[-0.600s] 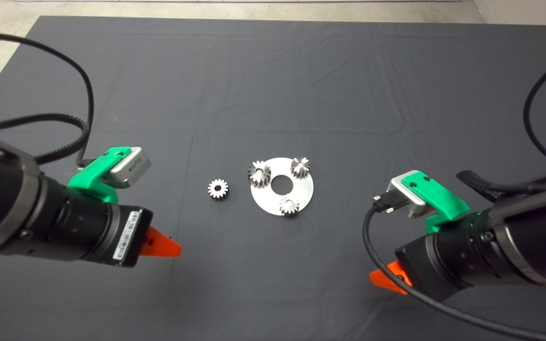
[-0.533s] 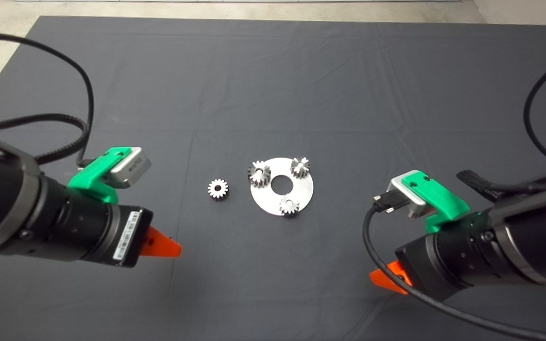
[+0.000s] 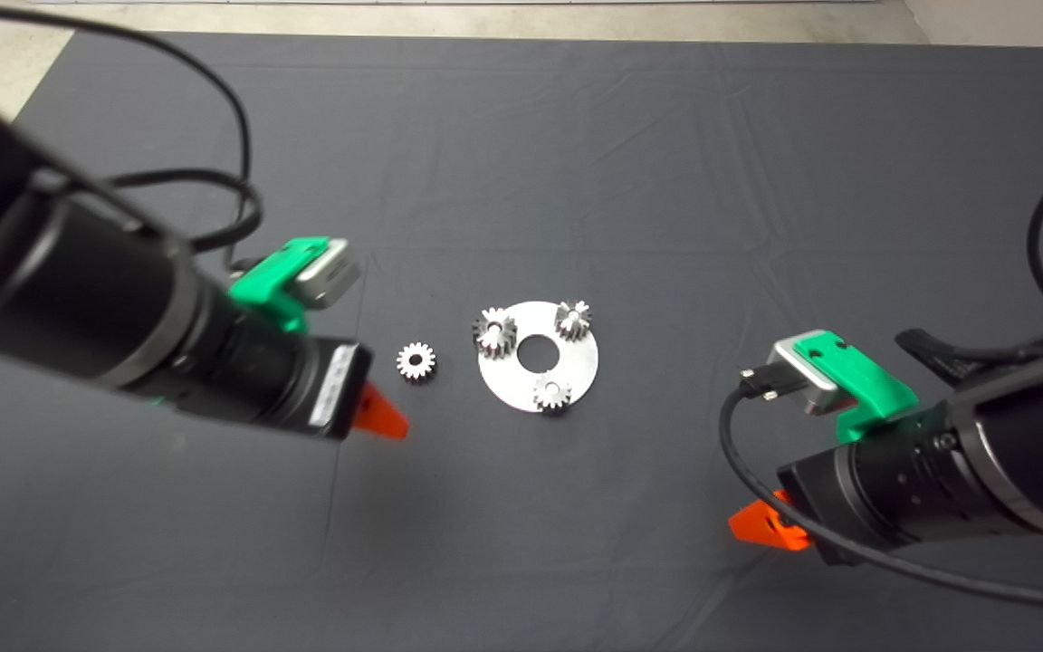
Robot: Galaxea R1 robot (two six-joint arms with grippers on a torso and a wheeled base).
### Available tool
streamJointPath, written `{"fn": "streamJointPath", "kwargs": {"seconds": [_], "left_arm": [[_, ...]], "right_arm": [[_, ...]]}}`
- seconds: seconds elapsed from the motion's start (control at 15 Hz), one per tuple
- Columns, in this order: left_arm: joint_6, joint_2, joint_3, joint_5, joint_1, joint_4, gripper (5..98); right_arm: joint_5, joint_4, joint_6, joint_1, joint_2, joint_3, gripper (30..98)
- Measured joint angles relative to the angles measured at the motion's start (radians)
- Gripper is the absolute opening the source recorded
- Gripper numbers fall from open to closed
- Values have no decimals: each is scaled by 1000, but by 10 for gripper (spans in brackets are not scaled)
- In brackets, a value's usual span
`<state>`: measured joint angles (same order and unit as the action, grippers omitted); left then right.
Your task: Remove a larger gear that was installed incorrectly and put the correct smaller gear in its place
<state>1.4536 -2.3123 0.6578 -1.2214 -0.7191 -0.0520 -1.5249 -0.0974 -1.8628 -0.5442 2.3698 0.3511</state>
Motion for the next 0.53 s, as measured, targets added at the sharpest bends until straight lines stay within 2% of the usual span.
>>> {"fn": "streamJointPath", "kwargs": {"seconds": [0.13,0.2,0.27,0.4,0.47,0.53], "left_arm": [[-28,-55,89,-19,34,-23,596],[-31,-96,114,-20,60,-31,596],[-37,-133,126,-16,79,-42,596],[-37,-177,145,-16,85,-55,596],[-37,-188,158,-16,93,-79,596],[-33,-195,166,-16,120,-109,596]], "right_arm": [[-6,0,76,33,-169,1,886],[-9,0,120,43,-238,1,886],[-9,0,188,53,-322,2,886],[-9,-1,347,65,-492,3,886],[-10,-1,425,65,-570,3,886],[-10,-1,503,69,-631,3,886]]}}
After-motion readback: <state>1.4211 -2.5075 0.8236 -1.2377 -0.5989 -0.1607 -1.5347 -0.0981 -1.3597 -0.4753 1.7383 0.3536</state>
